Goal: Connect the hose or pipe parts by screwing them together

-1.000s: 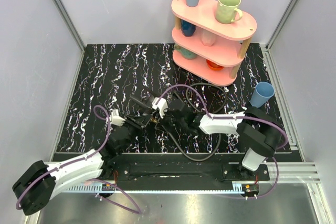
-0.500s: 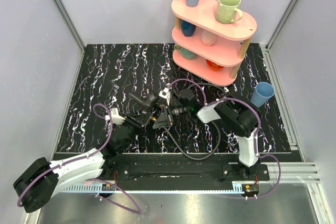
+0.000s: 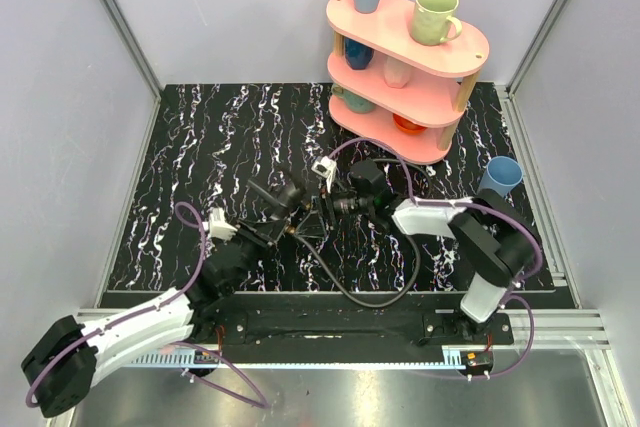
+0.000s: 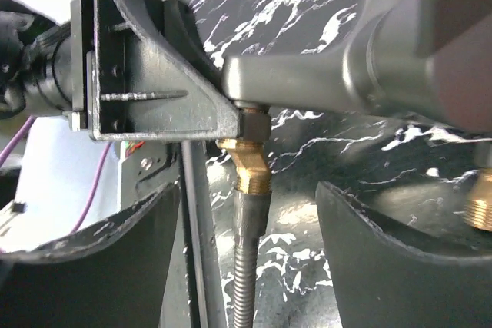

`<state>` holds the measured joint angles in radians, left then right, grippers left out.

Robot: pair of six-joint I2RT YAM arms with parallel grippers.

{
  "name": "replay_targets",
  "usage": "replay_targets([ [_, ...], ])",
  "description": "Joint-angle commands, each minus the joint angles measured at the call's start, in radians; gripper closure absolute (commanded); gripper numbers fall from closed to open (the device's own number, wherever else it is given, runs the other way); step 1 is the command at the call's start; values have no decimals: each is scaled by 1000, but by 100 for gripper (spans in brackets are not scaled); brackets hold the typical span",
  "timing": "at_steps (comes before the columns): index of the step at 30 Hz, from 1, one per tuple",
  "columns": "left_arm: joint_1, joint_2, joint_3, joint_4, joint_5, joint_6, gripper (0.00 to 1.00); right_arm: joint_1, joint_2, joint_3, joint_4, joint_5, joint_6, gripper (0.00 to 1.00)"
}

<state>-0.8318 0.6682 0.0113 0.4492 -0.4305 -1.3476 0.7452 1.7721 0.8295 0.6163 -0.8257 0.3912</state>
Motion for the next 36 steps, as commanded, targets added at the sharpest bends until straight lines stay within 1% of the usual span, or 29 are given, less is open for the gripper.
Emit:
replay_targets([
  [1,-3,-55,-62,-36,-22,-5,100,54,-147,0,-315,362,-228,19],
  [2,-4,-58,-57,-49,-21,-7,100,84,-184,6,-407,447,-259,18],
  [3,-3,-55,-51,-49,-17,-10,100,136,-198,13,-438,521,-306,17],
  [4,-3,-50,-51,-38,-14,-12,100,167,-212,14,-458,643,-320,15],
  [6,-3,-27,-50,-34,-2,-28,100,215,-255,3,-472,745,-351,13],
  [7,-3,-16,-51,-18,1,-34,100,267,-264,-7,-472,829,-360,13],
  [8,-1,0,-53,-8,12,-38,100,288,-275,-9,-475,885,-368,13],
  [9,-3,8,-53,0,18,-42,100,315,-275,-7,-480,922,-383,12],
  [10,-1,14,-53,5,22,-44,100,359,-270,8,-489,1003,-385,12],
  [11,-3,24,-51,9,27,-45,100,385,-252,16,-503,1045,-387,13],
  [12,-1,28,-51,13,30,-51,100,407,-240,25,-510,1078,-428,13],
  [13,-1,28,-53,14,32,-56,100,443,-228,43,-513,1144,-436,13],
  [15,-1,24,-59,20,35,-70,100,470,-183,59,-521,1184,-459,14],
  [16,-3,22,-57,16,36,-71,100,482,-168,80,-526,1230,-463,14],
  [20,-1,-13,-47,-24,42,-78,100,539,-77,128,-529,1330,-505,16],
  [22,-1,-31,-48,-41,42,-85,100,549,-41,161,-527,1392,-511,20],
  [23,-3,-38,-50,-44,41,-88,100,562,-28,171,-518,1419,-512,23],
  [24,-1,-41,-51,-46,41,-97,100,569,-16,181,-511,1497,-511,28],
  [25,-3,-47,-53,-53,41,-107,100,577,9,197,-501,1533,-511,42],
  [27,-1,-51,-59,-46,44,-120,100,598,32,210,-475,1633,-512,50],
  [28,-1,-53,-60,-43,45,-119,100,600,47,224,-474,1640,-511,53],
  [29,-1,-53,-57,-47,50,-117,100,602,55,227,-474,1634,-506,54],
  [30,-3,-53,-56,-47,53,-119,100,600,56,226,-472,1595,-508,56],
  [31,-1,-50,-56,-43,55,-117,100,602,62,223,-454,1585,-511,73],
  [32,-1,-45,-60,-37,58,-111,100,602,62,220,-451,1577,-502,81],
  [34,-1,-30,-71,-6,59,-104,100,591,49,185,-402,1486,-503,89],
  [35,-1,-24,-79,0,61,-105,100,582,40,171,-385,1449,-494,96],
  [36,-1,-18,-85,25,62,-107,100,571,27,142,-369,1335,-489,99],
])
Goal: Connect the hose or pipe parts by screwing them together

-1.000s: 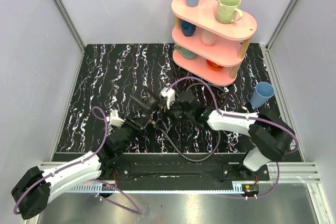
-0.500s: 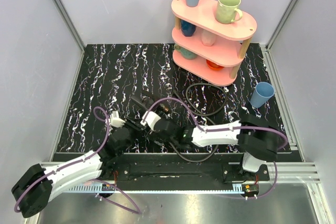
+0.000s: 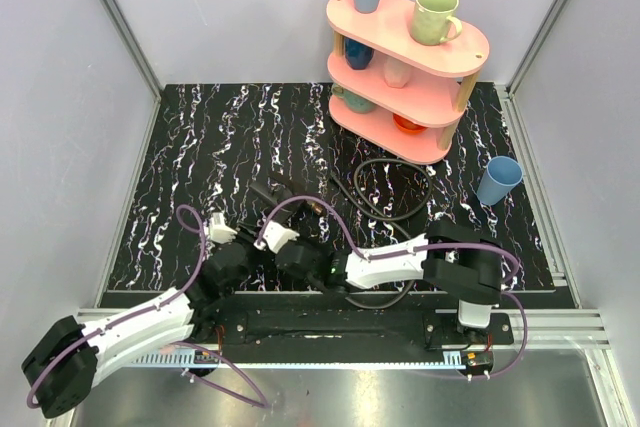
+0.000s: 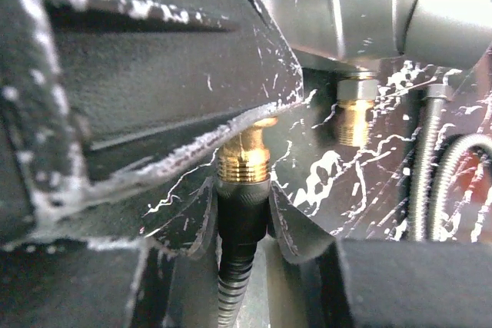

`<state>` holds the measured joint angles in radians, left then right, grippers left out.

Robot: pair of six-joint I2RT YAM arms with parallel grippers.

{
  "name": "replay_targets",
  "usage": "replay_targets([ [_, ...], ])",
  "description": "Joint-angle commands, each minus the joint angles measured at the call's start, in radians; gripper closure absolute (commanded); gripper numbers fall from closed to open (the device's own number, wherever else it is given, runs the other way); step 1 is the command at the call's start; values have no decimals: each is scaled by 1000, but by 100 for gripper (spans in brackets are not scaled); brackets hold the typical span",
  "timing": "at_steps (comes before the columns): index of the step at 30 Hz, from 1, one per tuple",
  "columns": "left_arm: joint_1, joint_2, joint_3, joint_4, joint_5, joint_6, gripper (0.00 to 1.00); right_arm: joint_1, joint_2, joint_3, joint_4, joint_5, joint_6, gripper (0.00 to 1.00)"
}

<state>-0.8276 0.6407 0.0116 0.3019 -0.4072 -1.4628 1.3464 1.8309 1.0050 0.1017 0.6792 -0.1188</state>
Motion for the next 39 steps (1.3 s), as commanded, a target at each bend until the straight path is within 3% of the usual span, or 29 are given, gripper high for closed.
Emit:
replay_targets([
  [1,-5,29,-94,195,42,10,100,-61,-56,-45,173,-223,25,100],
  [2,-7,43,-107,219,51,19,100,-78,-68,-57,185,-280,36,100],
  [7,-8,151,-128,356,56,51,100,-248,-121,-114,294,-912,102,100],
  [11,-7,208,-148,440,45,76,100,-355,-53,-57,274,-1278,113,100],
  [12,-8,217,-142,441,47,84,100,-389,-32,-13,256,-1432,113,100],
  [16,-8,224,-127,434,48,124,100,-443,89,46,240,-1641,172,100],
  [20,-7,217,-131,418,30,136,100,-455,128,64,217,-1635,166,100],
  [22,-8,232,-125,433,30,142,100,-455,119,43,260,-1600,195,93],
  [23,-7,237,-118,436,31,148,100,-455,111,31,271,-1577,202,83],
  [25,-7,244,-102,428,31,148,100,-454,78,0,292,-1473,211,75],
  [28,-8,246,-87,395,28,124,100,-455,16,-32,283,-1330,214,55],
  [29,-7,241,-78,370,28,110,100,-454,-7,-46,286,-1293,214,48],
  [30,-7,232,-67,318,28,105,100,-454,-25,-75,288,-1238,215,33],
  [32,-7,217,-45,277,30,93,100,-451,-85,-104,283,-1151,214,19],
  [34,-7,191,-39,238,24,79,100,-441,-140,-141,259,-1081,199,15],
  [39,-7,131,-19,140,15,65,100,-311,-225,-184,178,-727,123,13],
])
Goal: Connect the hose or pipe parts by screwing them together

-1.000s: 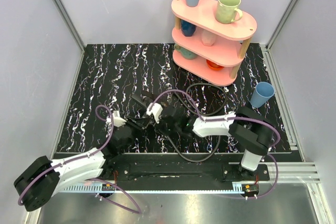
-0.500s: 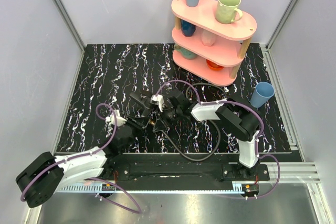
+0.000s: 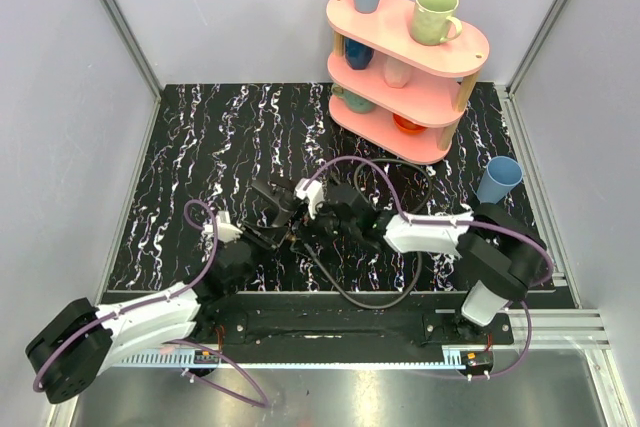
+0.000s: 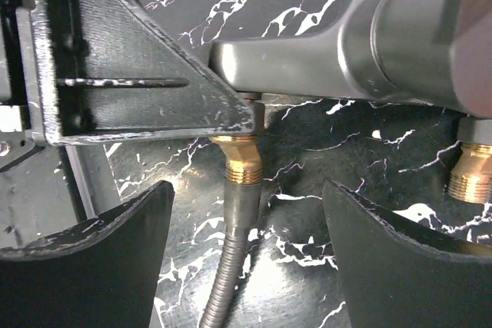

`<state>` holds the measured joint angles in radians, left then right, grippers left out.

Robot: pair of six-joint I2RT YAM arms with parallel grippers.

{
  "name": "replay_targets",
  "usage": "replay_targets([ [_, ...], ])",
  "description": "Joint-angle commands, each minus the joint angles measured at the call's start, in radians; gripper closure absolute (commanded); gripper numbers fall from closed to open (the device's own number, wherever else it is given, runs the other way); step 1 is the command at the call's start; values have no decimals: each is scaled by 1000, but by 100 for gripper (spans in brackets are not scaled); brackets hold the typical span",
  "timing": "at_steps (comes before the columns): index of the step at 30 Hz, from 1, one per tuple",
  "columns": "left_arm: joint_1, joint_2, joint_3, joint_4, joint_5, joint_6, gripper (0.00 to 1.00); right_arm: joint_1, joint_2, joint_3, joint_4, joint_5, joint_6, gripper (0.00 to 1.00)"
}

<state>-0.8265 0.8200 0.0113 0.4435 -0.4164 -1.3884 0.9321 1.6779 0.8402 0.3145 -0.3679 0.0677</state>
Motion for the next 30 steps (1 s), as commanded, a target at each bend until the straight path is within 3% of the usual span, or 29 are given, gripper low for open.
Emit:
replay_targets([
  [1,-8,-54,-17,-9,24,-14,100,135,-75,-18,-46,381,-122,11],
  [2,-7,-67,-17,-18,24,-18,100,166,-73,-12,-54,534,-140,11],
  [5,-6,-77,15,-46,28,-15,100,266,-43,0,-46,761,-201,11],
  [10,-8,-88,32,-65,34,-27,100,359,55,39,-6,943,-230,17],
  [15,-8,-91,27,-62,48,-41,100,378,140,62,93,1012,-226,43],
  [17,-8,-90,27,-58,48,-44,100,376,160,65,141,1012,-230,52],
  [18,-8,-88,26,-57,48,-43,100,378,161,63,155,1005,-232,65],
  [21,-7,-79,26,-43,36,-23,100,344,140,45,199,869,-240,93],
  [22,-8,-67,26,-40,28,-20,100,321,128,31,205,745,-232,97],
  [25,-5,-38,22,-22,5,-5,100,228,83,23,216,547,-209,100],
  [30,35,42,78,-28,-4,55,100,108,104,108,120,402,-296,100],
])
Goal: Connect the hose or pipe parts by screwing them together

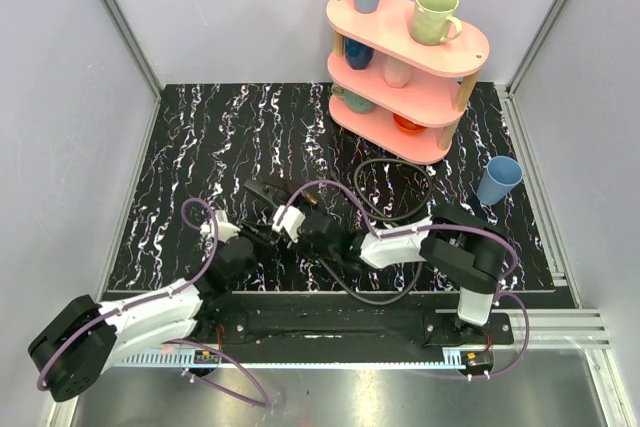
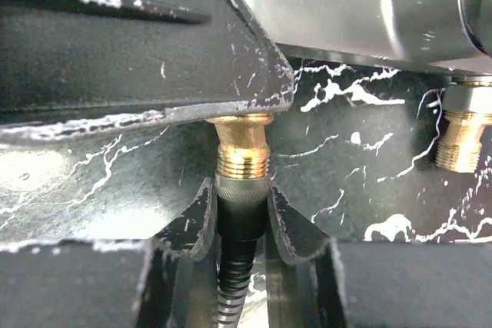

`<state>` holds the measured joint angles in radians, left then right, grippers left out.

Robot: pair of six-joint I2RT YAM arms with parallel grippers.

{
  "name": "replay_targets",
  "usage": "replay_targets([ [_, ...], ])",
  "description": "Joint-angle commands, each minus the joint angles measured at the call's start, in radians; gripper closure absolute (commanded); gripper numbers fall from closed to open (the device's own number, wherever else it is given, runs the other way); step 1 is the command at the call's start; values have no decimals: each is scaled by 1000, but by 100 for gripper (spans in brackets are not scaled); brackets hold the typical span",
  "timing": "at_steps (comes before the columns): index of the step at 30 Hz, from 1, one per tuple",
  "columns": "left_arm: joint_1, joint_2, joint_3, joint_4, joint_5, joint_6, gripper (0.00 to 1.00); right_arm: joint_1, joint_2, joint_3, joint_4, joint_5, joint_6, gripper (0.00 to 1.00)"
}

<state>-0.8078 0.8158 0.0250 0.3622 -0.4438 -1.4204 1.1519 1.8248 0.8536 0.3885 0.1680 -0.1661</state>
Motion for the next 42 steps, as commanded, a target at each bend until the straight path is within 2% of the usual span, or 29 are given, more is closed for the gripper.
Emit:
replay_targets([
  [1,50,69,70,69,33,92,100,-130,-21,140,24,-165,-72,100],
  [6,194,164,111,139,146,155,100,-201,82,291,-112,-300,-134,100],
  [12,396,331,134,291,278,169,100,-248,240,499,-148,-358,-147,100],
  [15,453,405,159,331,320,184,100,-274,298,586,-187,-380,-150,99],
  [17,472,437,174,346,339,189,100,-285,327,624,-220,-383,-153,94],
  [20,493,490,191,371,353,196,100,-300,344,657,-224,-397,-135,75],
  [21,502,508,194,370,358,196,100,-305,343,660,-224,-398,-127,60],
  [24,518,526,205,370,367,201,100,-320,311,625,-218,-401,-95,34],
  [25,521,528,207,368,369,202,100,-322,273,605,-200,-392,-81,22],
  [28,530,526,220,337,373,212,100,-324,156,492,-146,-369,-49,1],
  [31,533,525,230,327,367,225,100,-322,9,382,-126,-360,6,0],
  [33,544,526,245,273,367,241,93,-322,-74,301,-126,-342,43,0],
  [36,555,505,260,222,369,247,64,-320,-231,230,-174,-309,117,0],
  [37,556,494,262,206,367,245,56,-320,-289,225,-244,-289,160,0],
  [38,558,481,263,187,363,244,44,-319,-314,222,-282,-257,195,0],
  [40,558,430,280,106,369,247,36,-317,-393,214,-389,-103,258,0],
  [41,556,409,291,68,376,259,17,-317,-424,210,-443,-55,272,0],
  [42,558,360,302,-30,378,265,10,-319,-456,203,-482,-9,277,0],
])
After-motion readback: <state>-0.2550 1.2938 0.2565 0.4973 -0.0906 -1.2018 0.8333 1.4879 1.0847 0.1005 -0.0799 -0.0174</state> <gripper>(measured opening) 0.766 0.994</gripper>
